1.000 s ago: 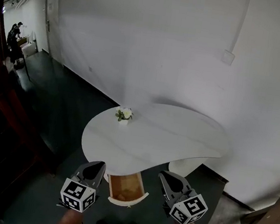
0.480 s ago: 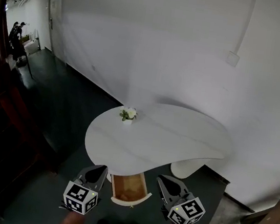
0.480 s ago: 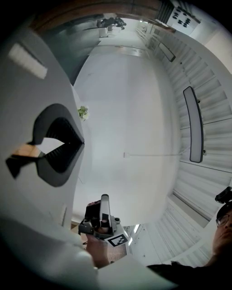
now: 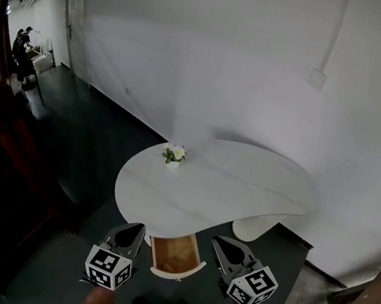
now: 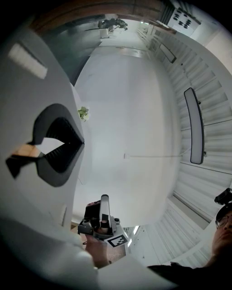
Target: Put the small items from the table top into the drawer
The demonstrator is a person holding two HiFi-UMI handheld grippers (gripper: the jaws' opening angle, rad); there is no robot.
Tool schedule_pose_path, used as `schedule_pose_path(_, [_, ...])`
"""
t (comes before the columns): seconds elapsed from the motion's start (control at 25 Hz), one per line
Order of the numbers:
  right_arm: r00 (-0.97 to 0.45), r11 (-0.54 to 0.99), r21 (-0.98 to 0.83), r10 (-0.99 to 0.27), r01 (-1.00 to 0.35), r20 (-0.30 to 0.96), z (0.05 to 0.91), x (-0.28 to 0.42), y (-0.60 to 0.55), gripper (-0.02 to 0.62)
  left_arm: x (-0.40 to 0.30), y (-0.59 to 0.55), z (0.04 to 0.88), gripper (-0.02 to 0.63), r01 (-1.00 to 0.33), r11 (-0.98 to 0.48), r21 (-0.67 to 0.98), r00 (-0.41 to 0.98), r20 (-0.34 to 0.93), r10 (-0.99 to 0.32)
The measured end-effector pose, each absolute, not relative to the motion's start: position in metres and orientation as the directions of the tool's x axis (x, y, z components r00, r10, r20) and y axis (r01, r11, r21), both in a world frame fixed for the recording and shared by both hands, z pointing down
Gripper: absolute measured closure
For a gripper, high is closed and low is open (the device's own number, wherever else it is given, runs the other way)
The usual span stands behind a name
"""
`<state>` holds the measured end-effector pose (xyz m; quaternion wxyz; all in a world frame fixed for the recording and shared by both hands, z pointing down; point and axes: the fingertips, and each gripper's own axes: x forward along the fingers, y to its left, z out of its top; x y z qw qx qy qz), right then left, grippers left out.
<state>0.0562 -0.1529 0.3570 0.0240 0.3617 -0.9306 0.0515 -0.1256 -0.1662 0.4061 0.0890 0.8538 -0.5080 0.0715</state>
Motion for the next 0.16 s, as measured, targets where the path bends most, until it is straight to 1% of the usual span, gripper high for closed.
schedule_pose_path(0.16, [-0.738, 0.734, -0.079, -0.670, -0.674, 0.080, 0.3535, 0.0595, -0.1536, 0.584, -0.1223, -0.1674, 0.4047, 0.598, -0.881, -0.467, 0.080, 0.473, 0.215, -0.854])
